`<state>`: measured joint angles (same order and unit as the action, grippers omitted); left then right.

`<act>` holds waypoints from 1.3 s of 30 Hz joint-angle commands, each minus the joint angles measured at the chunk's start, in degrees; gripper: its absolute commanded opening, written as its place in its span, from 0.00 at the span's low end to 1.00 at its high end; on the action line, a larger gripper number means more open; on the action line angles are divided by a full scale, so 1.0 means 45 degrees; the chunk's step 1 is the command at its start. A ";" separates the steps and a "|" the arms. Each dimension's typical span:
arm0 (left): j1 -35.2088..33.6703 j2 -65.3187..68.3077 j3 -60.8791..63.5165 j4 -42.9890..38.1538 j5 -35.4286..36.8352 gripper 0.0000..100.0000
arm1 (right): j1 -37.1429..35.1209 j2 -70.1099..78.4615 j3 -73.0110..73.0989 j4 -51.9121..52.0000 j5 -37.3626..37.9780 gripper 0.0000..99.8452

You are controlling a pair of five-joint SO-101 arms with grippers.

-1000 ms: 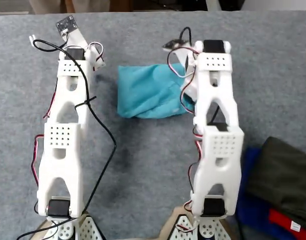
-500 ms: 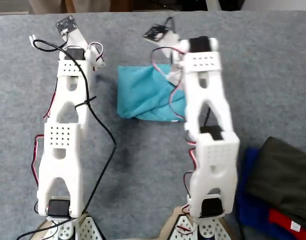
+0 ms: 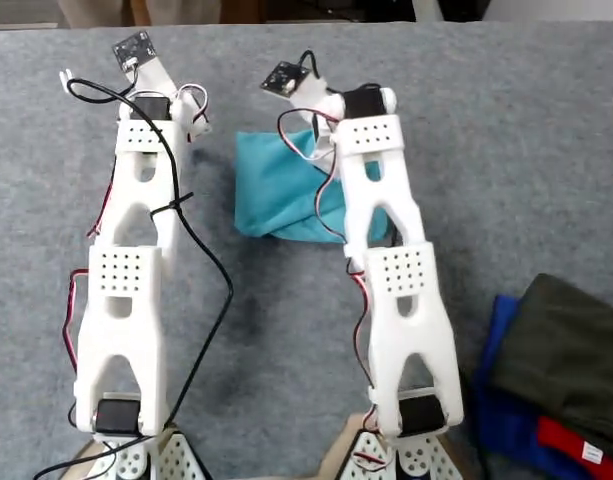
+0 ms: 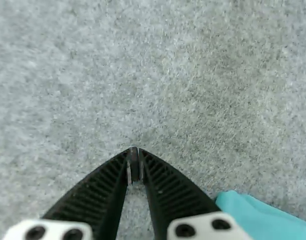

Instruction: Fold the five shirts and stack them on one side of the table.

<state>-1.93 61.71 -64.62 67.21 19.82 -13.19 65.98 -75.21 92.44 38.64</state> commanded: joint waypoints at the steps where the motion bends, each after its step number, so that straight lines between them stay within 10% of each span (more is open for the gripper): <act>1: 0.0137 -0.0147 -0.0156 -0.0176 0.0039 0.02 | 0.0166 0.0088 -0.1104 0.0918 0.0137 0.01; 39: 0.0137 -0.0147 -0.0156 -0.0176 0.0039 0.02 | 0.1944 -0.7609 1.0598 0.2149 0.1035 0.01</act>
<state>-1.93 61.71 -64.62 67.21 19.82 -6.51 38.11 -27.74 101.32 42.59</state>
